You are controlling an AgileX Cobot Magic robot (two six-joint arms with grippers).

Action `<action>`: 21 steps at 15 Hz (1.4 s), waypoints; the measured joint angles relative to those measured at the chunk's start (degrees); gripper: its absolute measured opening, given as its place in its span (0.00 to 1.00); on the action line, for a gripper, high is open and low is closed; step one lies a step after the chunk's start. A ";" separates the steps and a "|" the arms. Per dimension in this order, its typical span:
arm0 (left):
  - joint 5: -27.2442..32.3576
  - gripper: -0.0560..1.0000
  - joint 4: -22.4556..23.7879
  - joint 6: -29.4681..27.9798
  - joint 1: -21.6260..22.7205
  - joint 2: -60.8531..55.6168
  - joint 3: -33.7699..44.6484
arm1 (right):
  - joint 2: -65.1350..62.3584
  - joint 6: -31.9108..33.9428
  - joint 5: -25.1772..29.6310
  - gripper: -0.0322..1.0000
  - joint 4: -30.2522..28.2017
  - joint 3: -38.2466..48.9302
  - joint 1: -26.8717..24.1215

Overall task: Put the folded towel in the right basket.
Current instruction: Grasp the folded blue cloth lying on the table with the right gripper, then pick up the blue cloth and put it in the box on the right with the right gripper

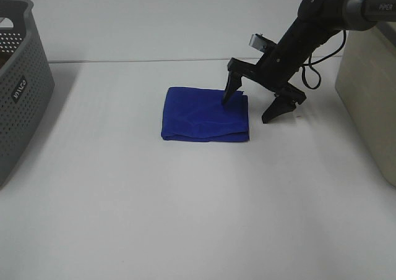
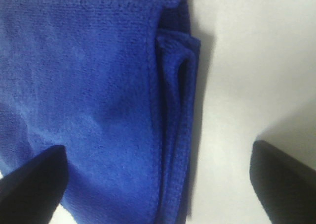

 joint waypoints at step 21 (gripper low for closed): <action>0.00 0.99 0.00 0.00 0.00 0.00 0.00 | 7.73 -0.74 8.37 0.13 11.06 -24.87 7.16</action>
